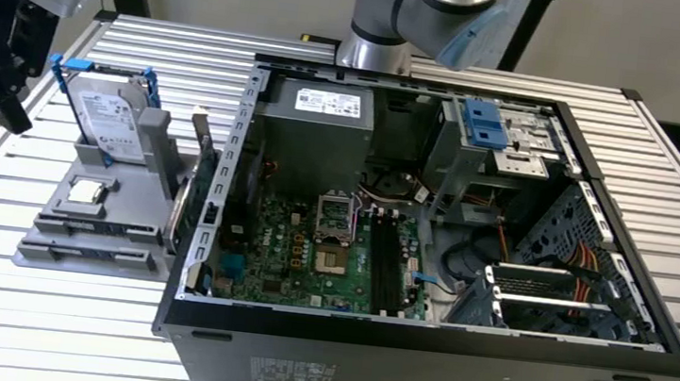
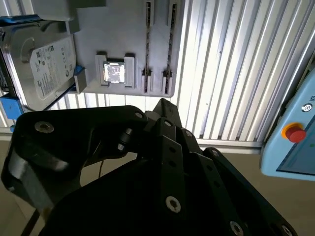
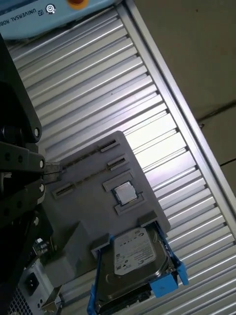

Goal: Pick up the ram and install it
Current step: 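Pick up the ram and move it above insertion slot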

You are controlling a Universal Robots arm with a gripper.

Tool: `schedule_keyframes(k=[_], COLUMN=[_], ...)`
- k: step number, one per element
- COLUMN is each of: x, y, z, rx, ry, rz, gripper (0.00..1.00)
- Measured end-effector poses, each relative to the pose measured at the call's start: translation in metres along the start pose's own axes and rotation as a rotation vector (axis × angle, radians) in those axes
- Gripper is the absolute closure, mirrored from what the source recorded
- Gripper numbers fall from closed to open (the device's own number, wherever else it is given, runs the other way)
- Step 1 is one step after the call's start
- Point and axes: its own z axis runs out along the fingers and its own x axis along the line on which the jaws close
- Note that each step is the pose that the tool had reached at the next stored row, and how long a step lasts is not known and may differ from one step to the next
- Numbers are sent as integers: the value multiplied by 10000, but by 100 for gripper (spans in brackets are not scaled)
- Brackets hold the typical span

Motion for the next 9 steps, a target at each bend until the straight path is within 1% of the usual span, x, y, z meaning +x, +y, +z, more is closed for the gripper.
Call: schedule_keyframes(k=[9], x=[0], y=[0], z=[0], rx=[-7], ry=[39], rz=[-821], gripper=[100])
